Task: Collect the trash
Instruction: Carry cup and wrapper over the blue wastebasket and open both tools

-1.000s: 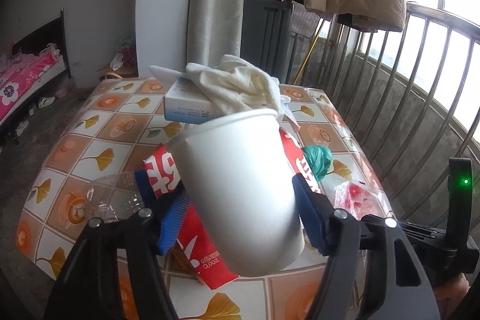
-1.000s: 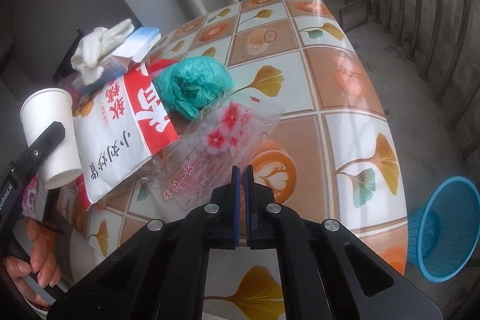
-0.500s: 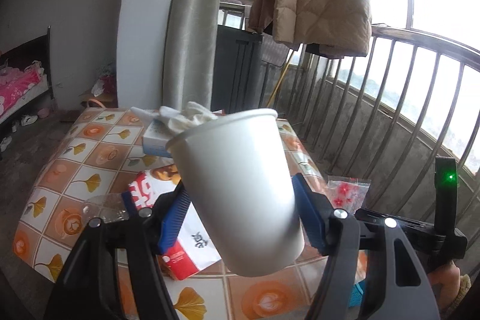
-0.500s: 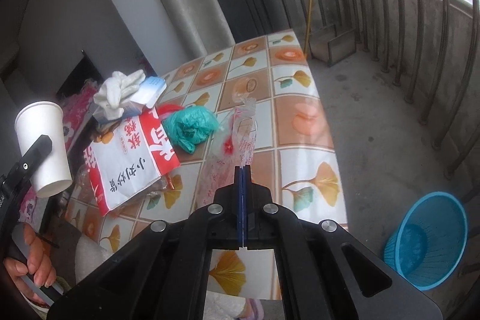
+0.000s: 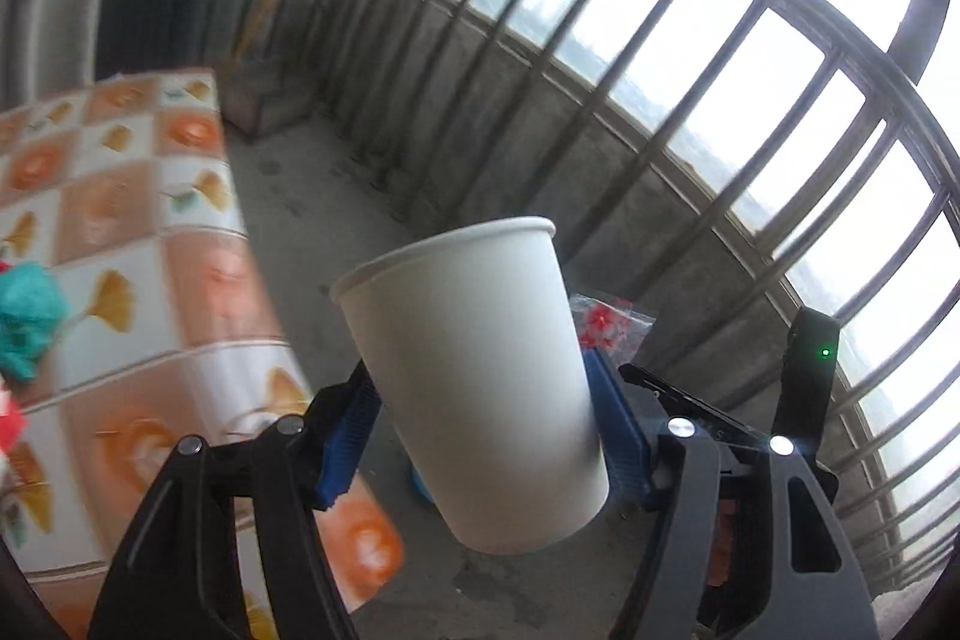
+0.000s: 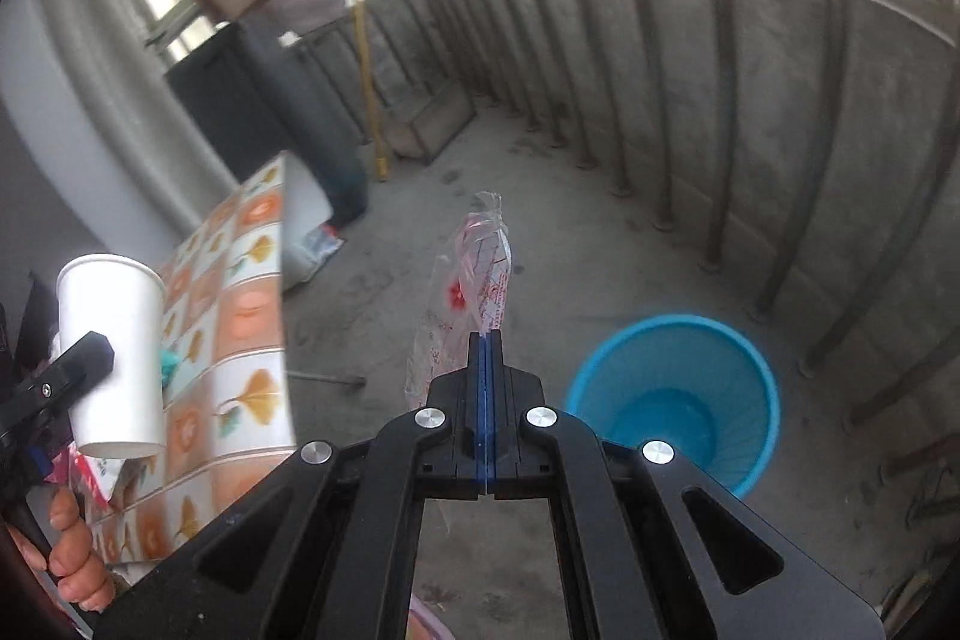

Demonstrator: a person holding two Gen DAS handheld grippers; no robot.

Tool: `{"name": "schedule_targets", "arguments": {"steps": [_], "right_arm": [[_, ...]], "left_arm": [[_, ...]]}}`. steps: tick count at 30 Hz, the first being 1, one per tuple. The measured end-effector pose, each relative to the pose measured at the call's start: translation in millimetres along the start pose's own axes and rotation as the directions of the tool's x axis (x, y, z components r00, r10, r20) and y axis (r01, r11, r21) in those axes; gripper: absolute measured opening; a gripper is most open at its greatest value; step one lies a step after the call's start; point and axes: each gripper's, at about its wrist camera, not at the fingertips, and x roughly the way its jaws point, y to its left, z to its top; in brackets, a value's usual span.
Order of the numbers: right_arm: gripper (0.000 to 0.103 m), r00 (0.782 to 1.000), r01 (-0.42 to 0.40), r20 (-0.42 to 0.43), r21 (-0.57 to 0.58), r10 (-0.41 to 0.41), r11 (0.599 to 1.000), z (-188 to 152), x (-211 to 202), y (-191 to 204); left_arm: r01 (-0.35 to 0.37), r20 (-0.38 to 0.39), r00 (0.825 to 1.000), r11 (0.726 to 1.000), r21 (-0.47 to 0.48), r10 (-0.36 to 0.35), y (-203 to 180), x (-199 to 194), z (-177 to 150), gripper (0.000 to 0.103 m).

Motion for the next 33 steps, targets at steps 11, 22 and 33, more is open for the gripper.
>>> {"name": "schedule_targets", "arguments": {"steps": [11, 22, 33], "right_arm": [[0.055, 0.961, 0.244, -0.203, 0.296, -0.189, 0.923, -20, 85, -142], [0.062, 0.939, 0.314, -0.24, 0.31, -0.245, 0.897, -40, 88, -160], [0.083, 0.971, 0.236, -0.039, 0.062, -0.234, 0.97, -11, 53, -67]], "left_arm": [[0.036, -0.407, 0.913, 0.998, 0.06, -0.009, -55, 224, -42, 0.084], [-0.008, -0.371, 0.929, 0.999, -0.041, -0.008, -38, 201, -37, 0.085], [-0.05, -0.203, 0.978, 0.999, -0.008, 0.047, -19, 74, -40, 0.085]]}}
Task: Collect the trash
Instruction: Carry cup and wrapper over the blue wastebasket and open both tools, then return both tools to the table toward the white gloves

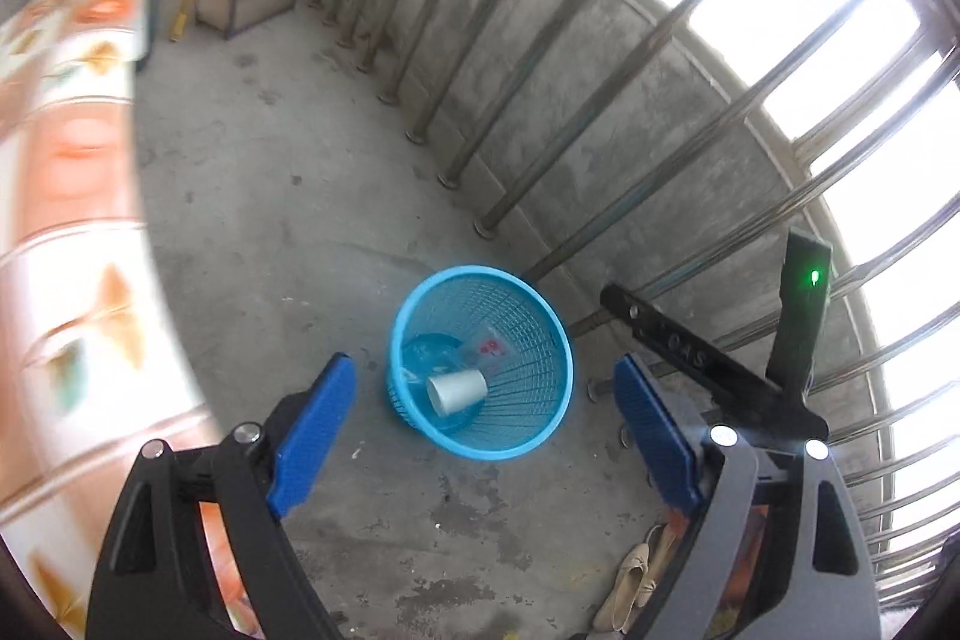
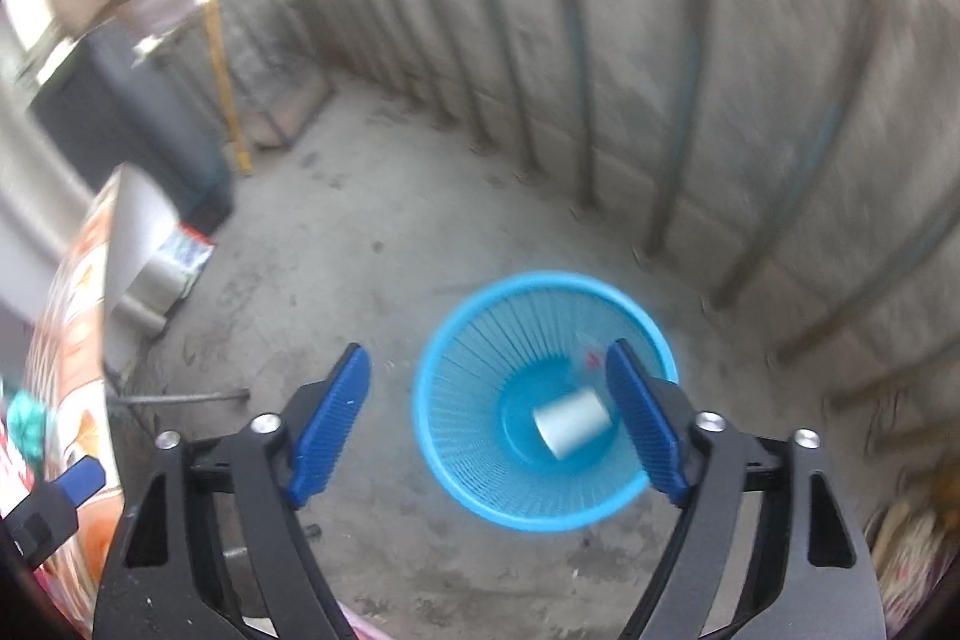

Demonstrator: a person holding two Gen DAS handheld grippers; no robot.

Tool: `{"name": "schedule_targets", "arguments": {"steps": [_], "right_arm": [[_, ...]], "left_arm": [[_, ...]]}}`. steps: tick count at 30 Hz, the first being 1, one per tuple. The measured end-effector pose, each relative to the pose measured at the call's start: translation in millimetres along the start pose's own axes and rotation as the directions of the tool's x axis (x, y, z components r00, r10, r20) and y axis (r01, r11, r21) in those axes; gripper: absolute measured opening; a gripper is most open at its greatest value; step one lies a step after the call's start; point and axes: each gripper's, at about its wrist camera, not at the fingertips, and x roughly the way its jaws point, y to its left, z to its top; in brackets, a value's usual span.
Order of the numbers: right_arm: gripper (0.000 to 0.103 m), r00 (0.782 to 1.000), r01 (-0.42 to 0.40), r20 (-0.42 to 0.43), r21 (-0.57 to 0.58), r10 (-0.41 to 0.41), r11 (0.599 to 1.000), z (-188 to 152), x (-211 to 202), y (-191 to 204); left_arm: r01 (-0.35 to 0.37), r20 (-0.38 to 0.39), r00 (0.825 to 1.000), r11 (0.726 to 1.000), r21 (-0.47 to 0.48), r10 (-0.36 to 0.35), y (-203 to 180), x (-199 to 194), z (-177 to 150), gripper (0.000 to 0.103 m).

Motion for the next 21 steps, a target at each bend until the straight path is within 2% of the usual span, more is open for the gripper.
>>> {"name": "schedule_targets", "arguments": {"steps": [3, 5, 7, 10, 12, 18, 21], "right_arm": [[0.091, 0.997, 0.013, 0.073, -0.134, -0.004, 0.991, 1, -20, 39], [0.095, 0.995, -0.004, 0.101, -0.22, 0.027, 0.976, -1, -32, 65], [0.095, 0.99, -0.016, 0.127, -0.29, 0.055, 0.957, -4, -43, 91], [0.095, 0.987, 0.011, 0.154, -0.357, 0.048, 0.934, -9, -55, 129], [0.095, 0.984, 0.001, 0.163, -0.411, 0.072, 0.911, -14, -61, 153], [0.095, 0.973, -0.064, 0.148, -0.553, 0.174, 0.831, -32, -77, 215], [0.095, 0.961, -0.128, 0.121, -0.605, 0.25, 0.786, -40, -90, 245]], "left_arm": [[-0.03, 0.07, 0.997, 0.999, -0.019, 0.032, 14, -46, -10, 0.086], [-0.056, 0.109, 0.992, 0.998, -0.028, 0.059, 25, -75, -16, 0.088], [-0.104, 0.176, 0.978, 0.994, -0.045, 0.11, 37, -107, -25, 0.091], [-0.166, 0.28, 0.943, 0.983, -0.081, 0.182, 54, -151, -39, 0.097], [-0.202, 0.331, 0.916, 0.973, -0.114, 0.229, 70, -179, -51, 0.097], [-0.303, 0.377, 0.85, 0.927, -0.222, 0.368, 120, -242, -78, 0.097], [-0.354, 0.397, 0.809, 0.899, -0.258, 0.433, 141, -268, -84, 0.097]]}}
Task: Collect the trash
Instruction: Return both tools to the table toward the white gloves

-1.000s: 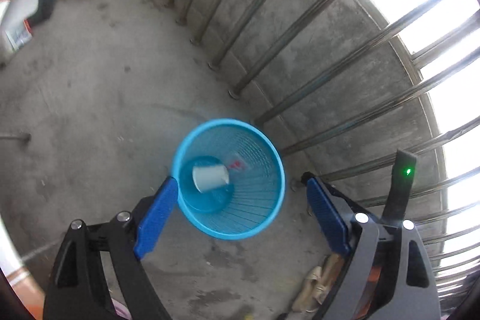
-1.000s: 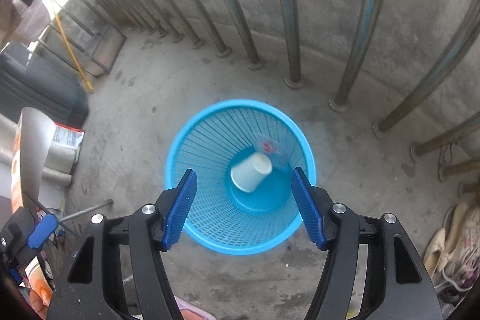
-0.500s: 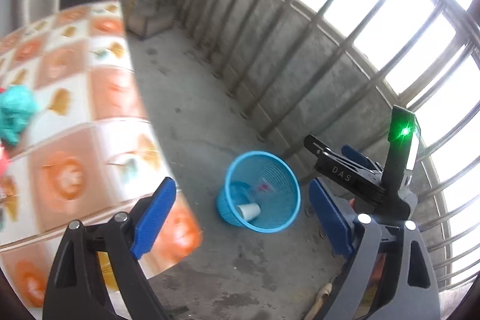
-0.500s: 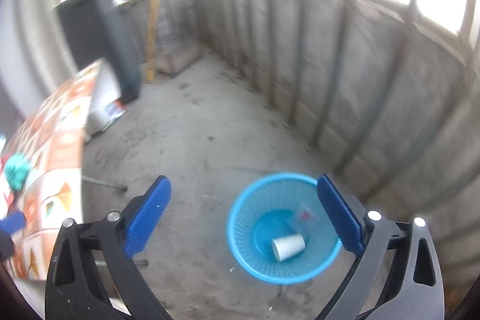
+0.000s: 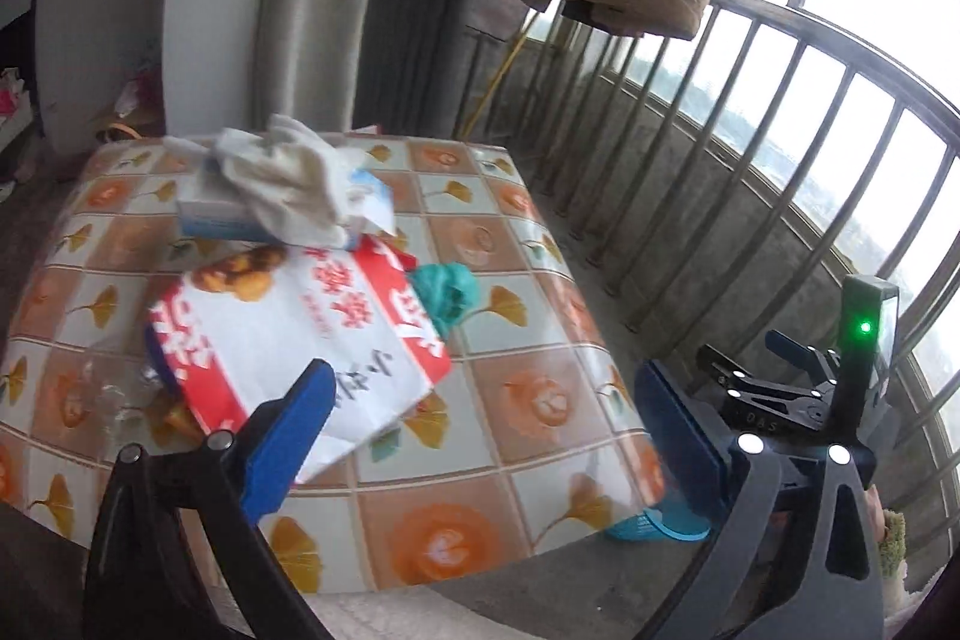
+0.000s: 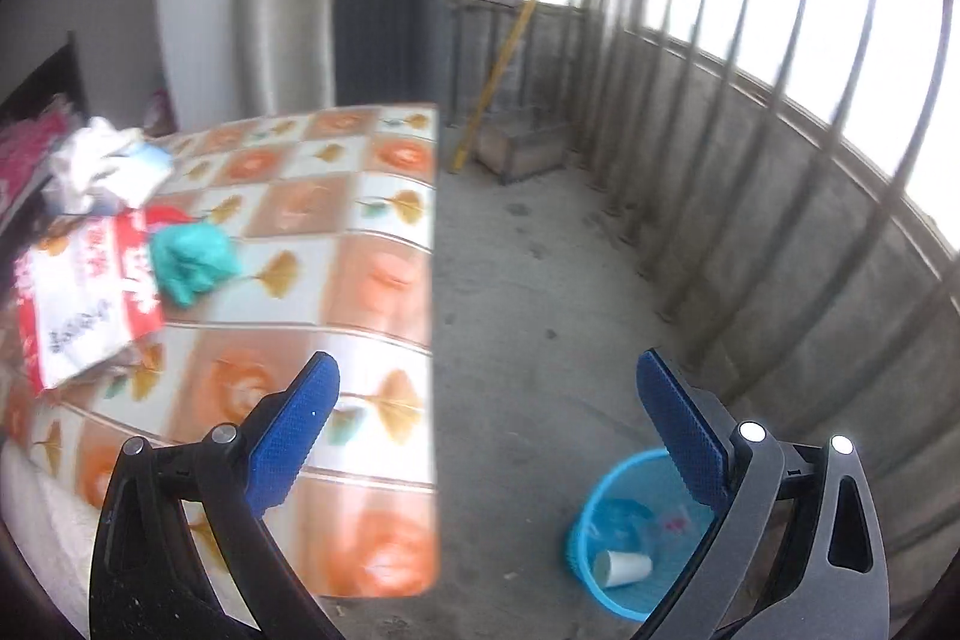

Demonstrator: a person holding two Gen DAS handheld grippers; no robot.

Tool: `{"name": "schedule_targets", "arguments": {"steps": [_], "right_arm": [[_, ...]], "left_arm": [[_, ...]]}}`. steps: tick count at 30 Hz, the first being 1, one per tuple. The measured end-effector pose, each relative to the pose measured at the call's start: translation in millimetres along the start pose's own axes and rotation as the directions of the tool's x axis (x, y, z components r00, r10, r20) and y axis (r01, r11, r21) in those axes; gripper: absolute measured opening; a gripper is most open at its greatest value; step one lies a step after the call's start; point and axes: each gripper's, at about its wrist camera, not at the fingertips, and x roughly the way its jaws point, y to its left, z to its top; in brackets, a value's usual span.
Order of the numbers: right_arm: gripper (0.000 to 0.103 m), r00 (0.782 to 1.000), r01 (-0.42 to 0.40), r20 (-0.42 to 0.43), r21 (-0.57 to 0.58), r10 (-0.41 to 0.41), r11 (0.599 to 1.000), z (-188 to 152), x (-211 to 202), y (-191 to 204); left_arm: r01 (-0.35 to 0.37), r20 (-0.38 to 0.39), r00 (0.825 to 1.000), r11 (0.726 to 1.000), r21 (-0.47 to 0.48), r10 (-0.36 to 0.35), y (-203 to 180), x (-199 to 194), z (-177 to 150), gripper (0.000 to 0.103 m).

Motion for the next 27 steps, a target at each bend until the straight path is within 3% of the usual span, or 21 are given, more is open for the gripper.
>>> {"name": "schedule_targets", "arguments": {"steps": [5, 13, 22, 27], "right_arm": [[0.095, 0.987, -0.145, 0.064, -0.013, 0.145, 0.989, 18, -16, 35], [0.095, 0.967, -0.24, 0.07, -0.062, 0.244, 0.969, 38, -17, 102], [0.095, 0.944, -0.326, 0.046, -0.014, 0.327, 0.945, 56, -8, 130], [0.095, 0.918, -0.396, 0.048, 0.048, 0.394, 0.917, 66, -2, 129]], "left_arm": [[-0.032, 0.06, 0.998, 0.999, -0.031, 0.034, 45, -20, 6, 0.097], [-0.046, 0.127, 0.99, 0.994, -0.103, 0.059, 93, -34, 1, 0.097], [0.005, 0.175, 0.984, 0.991, -0.136, 0.019, 137, -34, 6, 0.097], [0.068, 0.219, 0.975, 0.99, -0.127, -0.039, 149, -37, 13, 0.097]]}}
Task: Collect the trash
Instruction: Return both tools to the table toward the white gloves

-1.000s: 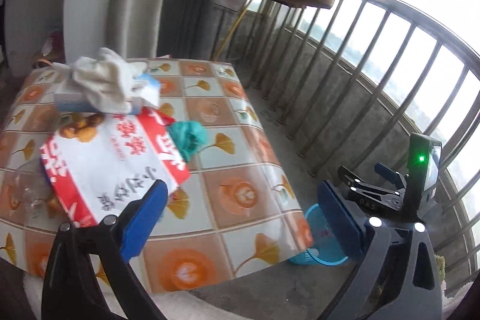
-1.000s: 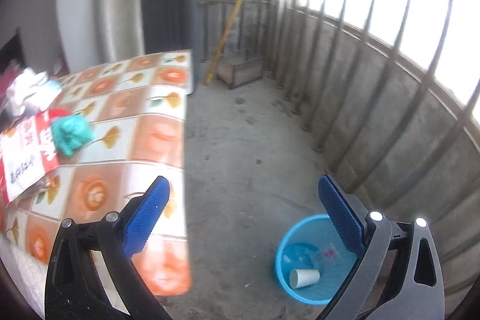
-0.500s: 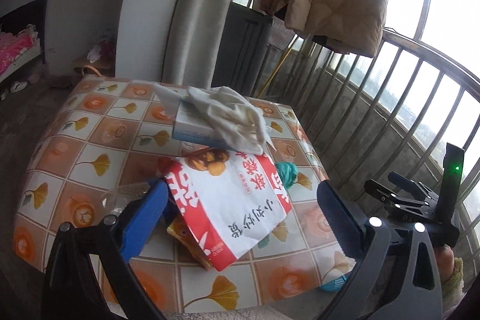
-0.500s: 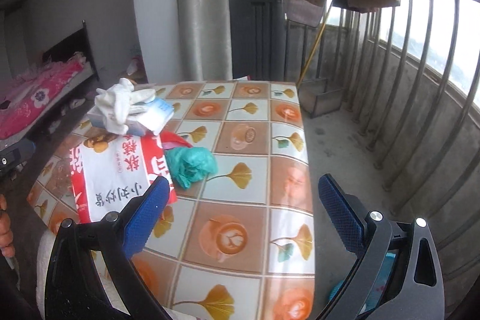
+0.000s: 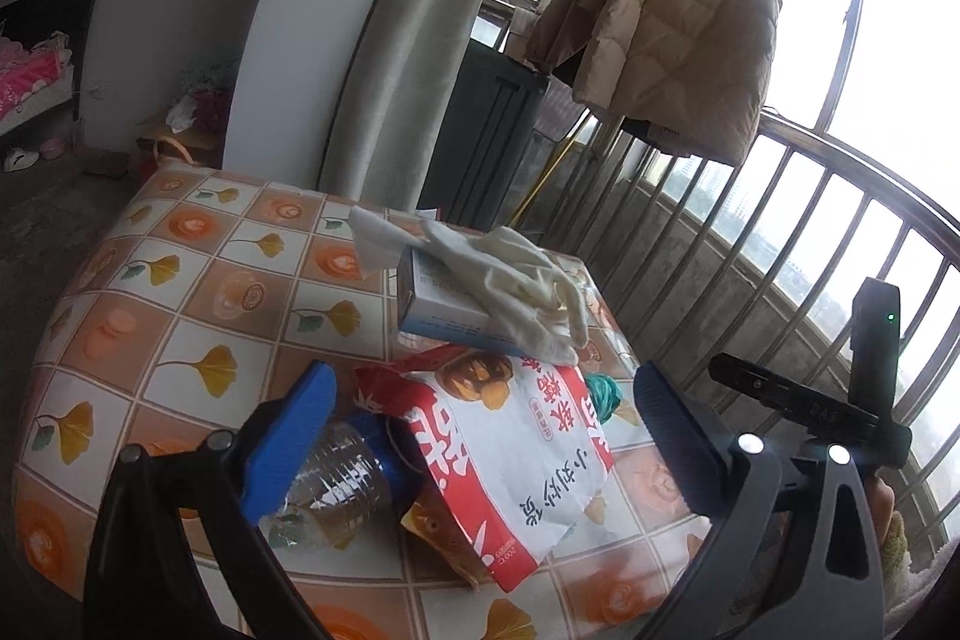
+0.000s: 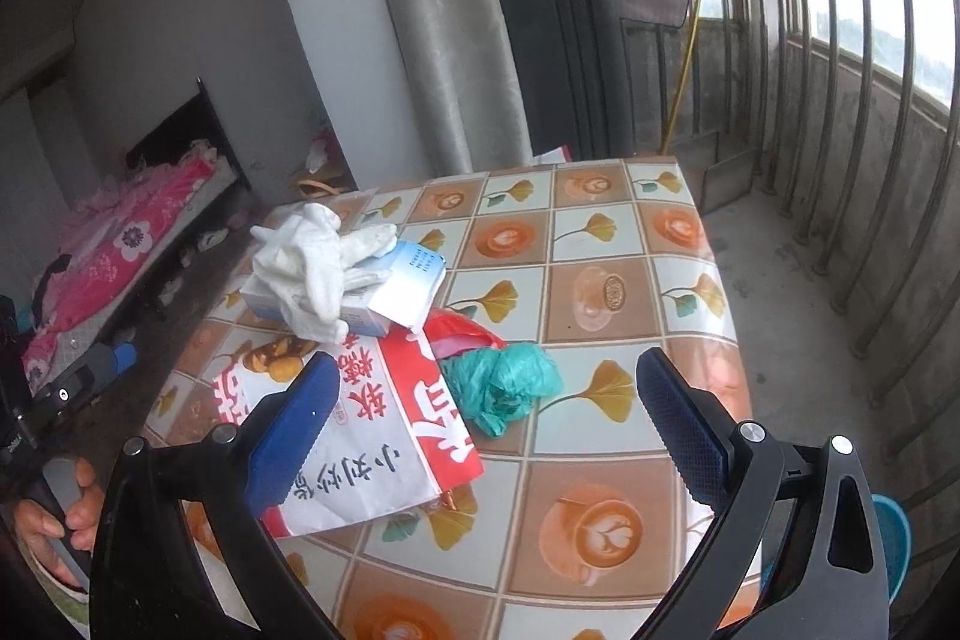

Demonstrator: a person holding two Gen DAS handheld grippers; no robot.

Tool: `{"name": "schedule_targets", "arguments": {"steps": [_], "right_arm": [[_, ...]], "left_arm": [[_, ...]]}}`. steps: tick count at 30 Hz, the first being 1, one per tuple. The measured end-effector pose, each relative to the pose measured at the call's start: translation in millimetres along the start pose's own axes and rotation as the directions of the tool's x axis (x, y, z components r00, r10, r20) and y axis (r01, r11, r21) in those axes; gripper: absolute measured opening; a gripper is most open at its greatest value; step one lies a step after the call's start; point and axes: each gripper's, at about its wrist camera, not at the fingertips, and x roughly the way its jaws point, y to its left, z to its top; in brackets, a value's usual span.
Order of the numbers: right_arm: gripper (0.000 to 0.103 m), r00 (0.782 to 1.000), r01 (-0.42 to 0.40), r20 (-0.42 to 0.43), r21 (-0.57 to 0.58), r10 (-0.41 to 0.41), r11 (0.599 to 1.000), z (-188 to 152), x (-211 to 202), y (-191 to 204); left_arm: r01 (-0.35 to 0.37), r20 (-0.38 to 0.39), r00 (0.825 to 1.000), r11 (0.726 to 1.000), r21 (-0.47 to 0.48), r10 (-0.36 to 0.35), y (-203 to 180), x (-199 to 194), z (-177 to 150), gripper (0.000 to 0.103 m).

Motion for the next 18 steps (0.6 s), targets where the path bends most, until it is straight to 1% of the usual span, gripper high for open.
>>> {"name": "schedule_targets", "arguments": {"steps": [2, 5, 7, 8, 12, 14, 16, 18], "right_arm": [[0.095, 1.0, -0.016, -0.002, 0.016, 0.016, 1.0, 1, 4, -1], [0.09, 0.999, -0.043, -0.013, 0.042, 0.044, 0.998, 3, 9, -5], [0.087, 0.998, -0.064, -0.021, 0.058, 0.066, 0.996, 3, 12, -9], [0.085, 0.997, -0.075, -0.026, 0.063, 0.077, 0.995, 4, 13, -10], [0.078, 0.993, -0.108, -0.036, 0.073, 0.111, 0.991, 6, 19, -12], [0.074, 0.991, -0.124, -0.038, 0.078, 0.127, 0.989, 7, 23, -12], [0.074, 0.988, -0.144, -0.042, 0.09, 0.148, 0.985, 6, 26, -12], [0.073, 0.986, -0.156, -0.049, 0.097, 0.161, 0.983, 5, 29, -12]], "left_arm": [[0.032, 0.004, 0.999, 0.999, -0.016, -0.032, 4, 2, 3, 0.097], [0.057, -0.009, 0.998, 0.998, -0.031, -0.058, 8, 9, 6, 0.096], [0.057, -0.018, 0.998, 0.998, -0.037, -0.058, 8, 16, 10, 0.09], [0.062, -0.02, 0.998, 0.997, -0.043, -0.063, 9, 19, 11, 0.089], [0.092, -0.018, 0.995, 0.993, -0.073, -0.094, 11, 31, 21, 0.08], [0.094, -0.022, 0.995, 0.993, -0.078, -0.096, 10, 40, 29, 0.076], [0.089, -0.034, 0.995, 0.993, -0.074, -0.092, 8, 51, 38, 0.073], [0.064, -0.064, 0.996, 0.997, -0.039, -0.066, 2, 65, 46, 0.072]]}}
